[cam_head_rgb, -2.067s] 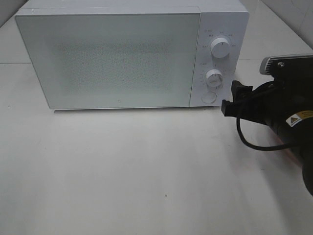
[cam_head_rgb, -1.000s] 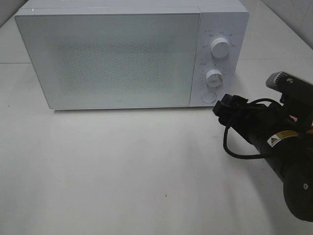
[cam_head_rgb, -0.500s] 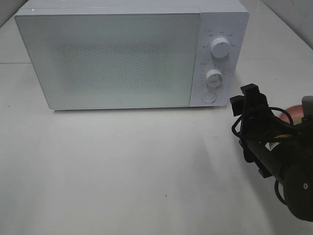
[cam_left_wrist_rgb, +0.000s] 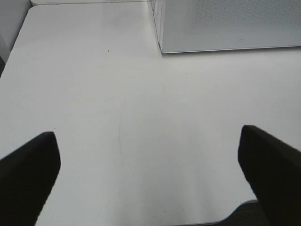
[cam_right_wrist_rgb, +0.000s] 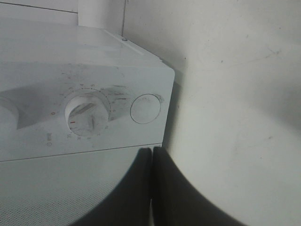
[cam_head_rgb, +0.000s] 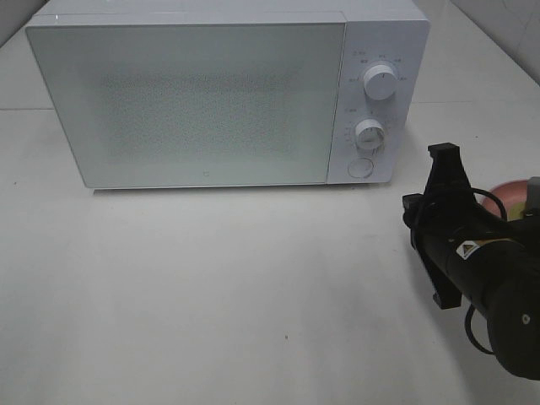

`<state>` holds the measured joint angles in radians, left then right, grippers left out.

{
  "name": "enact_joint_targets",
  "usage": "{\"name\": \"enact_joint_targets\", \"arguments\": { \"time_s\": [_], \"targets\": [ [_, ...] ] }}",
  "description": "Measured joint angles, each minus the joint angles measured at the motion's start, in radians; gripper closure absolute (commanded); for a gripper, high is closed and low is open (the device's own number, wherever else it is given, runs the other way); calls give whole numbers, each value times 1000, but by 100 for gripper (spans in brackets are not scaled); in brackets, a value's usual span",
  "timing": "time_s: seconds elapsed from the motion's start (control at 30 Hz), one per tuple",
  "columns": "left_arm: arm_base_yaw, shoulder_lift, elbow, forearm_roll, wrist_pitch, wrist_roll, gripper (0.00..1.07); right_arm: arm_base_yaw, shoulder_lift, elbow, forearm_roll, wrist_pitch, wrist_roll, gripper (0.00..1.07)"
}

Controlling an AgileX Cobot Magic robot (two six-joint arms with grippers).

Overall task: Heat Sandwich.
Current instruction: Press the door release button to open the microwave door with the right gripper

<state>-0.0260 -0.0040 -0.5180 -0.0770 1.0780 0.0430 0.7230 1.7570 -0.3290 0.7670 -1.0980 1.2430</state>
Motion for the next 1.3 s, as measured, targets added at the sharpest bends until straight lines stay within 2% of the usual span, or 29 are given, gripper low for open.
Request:
{"name": "enact_joint_targets", "arguments": {
  "time_s": [0.27,0.83,1.3],
  "targets": [
    [0,0,0,0,0,0,9,-3,6,-44,-27,13,16,107],
    [0,0,0,0,0,0,9,-165,168,-190,-298,64,183,107],
    [0,0,0,0,0,0,9,-242,274,-323,-405,119,246,107]
  ]
}}
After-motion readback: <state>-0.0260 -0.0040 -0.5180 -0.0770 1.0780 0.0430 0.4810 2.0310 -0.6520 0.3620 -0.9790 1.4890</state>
